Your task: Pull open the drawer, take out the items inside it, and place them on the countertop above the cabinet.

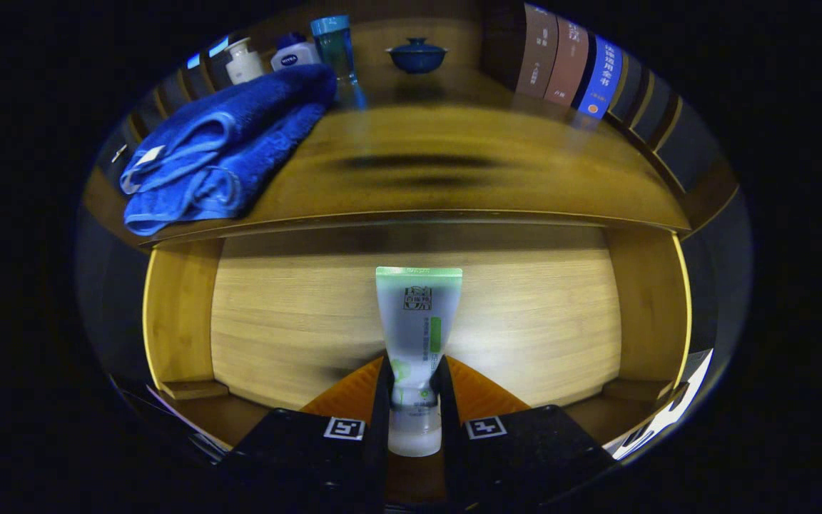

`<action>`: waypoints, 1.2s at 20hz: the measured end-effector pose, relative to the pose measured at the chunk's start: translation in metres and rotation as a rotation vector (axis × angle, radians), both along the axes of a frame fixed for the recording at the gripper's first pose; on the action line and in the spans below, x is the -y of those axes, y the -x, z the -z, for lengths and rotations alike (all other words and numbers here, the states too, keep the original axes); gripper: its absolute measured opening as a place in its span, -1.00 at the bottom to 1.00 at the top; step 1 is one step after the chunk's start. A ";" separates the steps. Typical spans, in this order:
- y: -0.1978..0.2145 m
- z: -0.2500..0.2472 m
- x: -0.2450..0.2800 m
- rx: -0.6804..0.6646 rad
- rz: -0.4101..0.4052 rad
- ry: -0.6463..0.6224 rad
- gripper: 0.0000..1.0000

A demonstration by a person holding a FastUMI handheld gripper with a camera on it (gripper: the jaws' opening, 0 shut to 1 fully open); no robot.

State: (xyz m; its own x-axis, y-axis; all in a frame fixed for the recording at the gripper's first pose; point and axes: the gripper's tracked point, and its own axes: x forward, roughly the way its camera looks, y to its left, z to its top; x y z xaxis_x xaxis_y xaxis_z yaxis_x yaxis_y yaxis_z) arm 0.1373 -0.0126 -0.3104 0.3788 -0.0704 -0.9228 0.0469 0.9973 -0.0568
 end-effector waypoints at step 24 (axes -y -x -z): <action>-0.090 -0.117 0.022 0.194 -0.009 -0.015 -0.28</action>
State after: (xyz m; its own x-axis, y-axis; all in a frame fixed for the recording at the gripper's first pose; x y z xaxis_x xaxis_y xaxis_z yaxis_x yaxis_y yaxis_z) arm 0.2274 -0.0342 -0.1933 0.5507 -0.0528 -0.8331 0.0463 0.9984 -0.0327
